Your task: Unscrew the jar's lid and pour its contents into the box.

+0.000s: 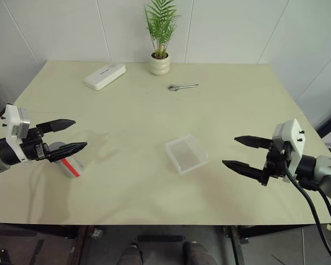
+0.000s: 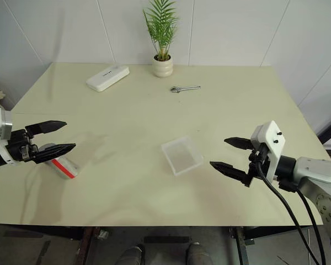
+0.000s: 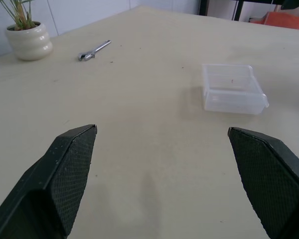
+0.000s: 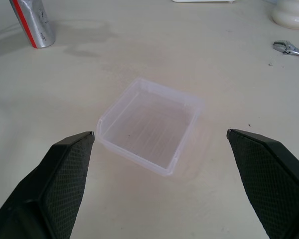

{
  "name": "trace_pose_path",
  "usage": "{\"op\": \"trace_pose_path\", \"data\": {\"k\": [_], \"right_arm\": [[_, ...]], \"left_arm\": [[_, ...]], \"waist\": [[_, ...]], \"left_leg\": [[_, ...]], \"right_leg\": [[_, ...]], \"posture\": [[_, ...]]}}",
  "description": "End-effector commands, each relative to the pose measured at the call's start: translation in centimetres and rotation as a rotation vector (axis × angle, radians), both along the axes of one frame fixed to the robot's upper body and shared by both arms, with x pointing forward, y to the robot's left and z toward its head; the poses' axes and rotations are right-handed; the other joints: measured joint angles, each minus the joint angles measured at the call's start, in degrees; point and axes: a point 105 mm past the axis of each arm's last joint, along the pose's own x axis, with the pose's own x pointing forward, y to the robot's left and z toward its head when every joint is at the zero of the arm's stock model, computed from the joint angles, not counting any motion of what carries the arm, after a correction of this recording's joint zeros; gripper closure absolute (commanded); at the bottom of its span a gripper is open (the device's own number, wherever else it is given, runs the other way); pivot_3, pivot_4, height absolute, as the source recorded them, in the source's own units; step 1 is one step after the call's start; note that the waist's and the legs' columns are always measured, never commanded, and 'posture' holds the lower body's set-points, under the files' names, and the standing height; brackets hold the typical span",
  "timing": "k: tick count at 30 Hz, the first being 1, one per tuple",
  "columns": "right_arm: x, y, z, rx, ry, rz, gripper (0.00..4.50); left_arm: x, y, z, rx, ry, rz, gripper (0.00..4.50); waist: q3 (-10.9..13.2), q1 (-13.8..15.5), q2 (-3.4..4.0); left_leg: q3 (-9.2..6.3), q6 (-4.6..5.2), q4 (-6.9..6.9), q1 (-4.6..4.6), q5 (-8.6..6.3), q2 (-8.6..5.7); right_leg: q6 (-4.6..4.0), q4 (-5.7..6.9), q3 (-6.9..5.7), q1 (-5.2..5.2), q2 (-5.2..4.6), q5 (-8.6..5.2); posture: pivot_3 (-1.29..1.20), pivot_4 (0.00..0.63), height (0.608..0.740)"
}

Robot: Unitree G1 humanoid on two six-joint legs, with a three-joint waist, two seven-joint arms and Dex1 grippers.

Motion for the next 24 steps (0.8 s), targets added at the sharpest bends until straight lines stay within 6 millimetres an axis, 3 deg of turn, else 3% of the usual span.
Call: {"op": "trace_pose_path", "data": {"k": [1,7,11,15,19,24], "right_arm": [[0.1,0.0,1.8,0.012,-0.092,-0.01,0.0],[-0.3,1.2,1.3,0.03,-0.082,0.013,0.0],[0.2,2.0,1.4,0.035,-0.086,0.043,0.0],[0.6,2.7,1.6,0.045,-0.093,0.081,0.0],[0.6,2.9,1.2,0.031,-0.067,0.142,0.0],[0.8,3.1,1.0,0.015,-0.04,0.211,0.0]], "left_arm": [[0.1,-0.8,1.7,0.01,-0.058,-0.024,0.01],[0.9,-1.3,1.8,0.002,-0.103,-0.004,0.01],[1.4,-1.8,3.0,0.0,-0.167,0.006,0.01],[1.6,-3.1,5.0,-0.023,-0.268,0.044,0.01],[1.7,-5.8,6.7,-0.108,-0.382,0.146,0.01],[0.9,-7.5,6.8,-0.184,-0.473,0.278,0.01]], "waist": [[0.0,0.02,0.0],[0.0,0.03,0.0],[0.0,-0.04,0.0],[0.0,0.13,0.0],[0.01,0.22,0.0],[0.01,0.03,0.0]], "left_leg": [[0.0,0.0,0.0,0.0,0.0,0.0],[0.0,0.0,0.03,0.0,0.0,0.0],[-0.01,0.0,0.04,0.0,0.0,0.0],[-0.01,0.0,0.12,-0.02,0.0,0.0],[-0.03,0.0,0.14,-0.02,0.0,-0.01],[-0.04,0.0,0.2,-0.02,0.0,-0.01]], "right_leg": [[0.0,0.0,0.0,0.0,0.0,0.0],[0.04,0.0,0.0,0.02,0.0,0.02],[0.07,0.01,0.0,0.01,0.01,0.04],[0.15,0.02,0.0,0.05,0.01,0.09],[0.2,0.0,0.0,0.09,0.0,0.11],[0.28,0.02,0.03,0.1,0.01,0.15]], "posture": [[0.0,0.15,0.74],[0.0,0.15,0.74],[0.0,0.15,0.74],[0.0,0.15,0.74],[0.0,0.15,0.74],[0.0,0.15,0.74]]}}
